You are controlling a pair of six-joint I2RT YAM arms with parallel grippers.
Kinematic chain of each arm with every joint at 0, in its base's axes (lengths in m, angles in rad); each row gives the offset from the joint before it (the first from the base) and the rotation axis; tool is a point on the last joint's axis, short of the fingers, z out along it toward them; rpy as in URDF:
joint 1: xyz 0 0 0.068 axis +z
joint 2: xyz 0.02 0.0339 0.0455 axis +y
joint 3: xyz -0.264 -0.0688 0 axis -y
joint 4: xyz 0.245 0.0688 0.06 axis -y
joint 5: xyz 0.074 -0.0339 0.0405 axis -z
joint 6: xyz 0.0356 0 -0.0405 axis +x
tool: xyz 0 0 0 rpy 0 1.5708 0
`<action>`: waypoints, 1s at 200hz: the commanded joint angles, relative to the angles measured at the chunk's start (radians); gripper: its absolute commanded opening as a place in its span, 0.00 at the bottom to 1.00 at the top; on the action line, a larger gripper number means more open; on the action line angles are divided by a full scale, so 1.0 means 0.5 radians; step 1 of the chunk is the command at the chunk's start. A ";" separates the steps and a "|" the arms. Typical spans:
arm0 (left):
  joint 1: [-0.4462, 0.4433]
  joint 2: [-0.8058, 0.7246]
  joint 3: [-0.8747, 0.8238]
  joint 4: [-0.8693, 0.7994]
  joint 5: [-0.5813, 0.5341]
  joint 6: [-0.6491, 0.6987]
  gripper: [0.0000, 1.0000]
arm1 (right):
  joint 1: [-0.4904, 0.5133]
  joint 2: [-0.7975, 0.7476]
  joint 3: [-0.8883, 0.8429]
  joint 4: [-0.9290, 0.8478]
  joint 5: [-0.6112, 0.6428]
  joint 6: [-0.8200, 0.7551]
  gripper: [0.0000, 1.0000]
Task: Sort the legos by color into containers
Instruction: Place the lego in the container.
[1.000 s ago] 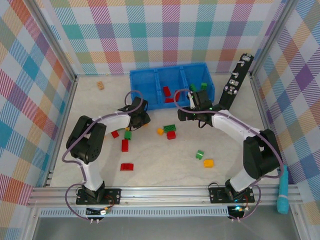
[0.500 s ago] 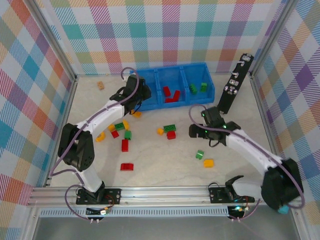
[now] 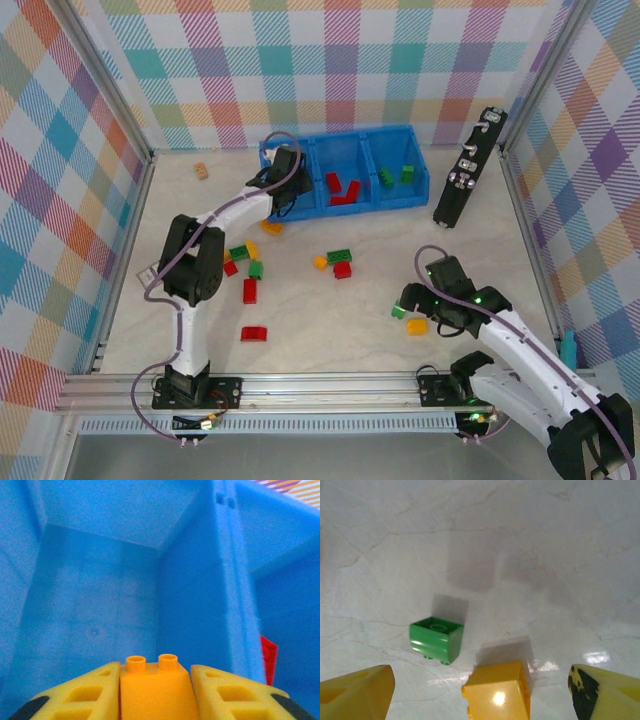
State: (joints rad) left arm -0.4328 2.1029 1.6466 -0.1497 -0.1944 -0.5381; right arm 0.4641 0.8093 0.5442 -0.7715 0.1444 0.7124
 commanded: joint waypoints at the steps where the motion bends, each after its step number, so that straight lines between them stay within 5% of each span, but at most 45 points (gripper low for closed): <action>1: 0.031 0.086 0.152 -0.007 0.033 0.042 0.42 | 0.014 -0.049 -0.043 -0.074 -0.049 0.110 0.90; 64: 0.040 0.031 0.106 -0.013 0.082 0.104 0.60 | 0.017 0.057 -0.040 0.048 -0.097 0.121 0.90; 200: 0.041 -0.559 -0.355 -0.097 0.242 0.290 0.60 | 0.087 0.618 -0.005 0.625 -0.316 0.093 0.81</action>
State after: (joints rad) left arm -0.4156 1.8961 1.4994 -0.1566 -0.1181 -0.4358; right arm 0.4976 1.0801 0.5224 -0.5190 0.0124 0.7769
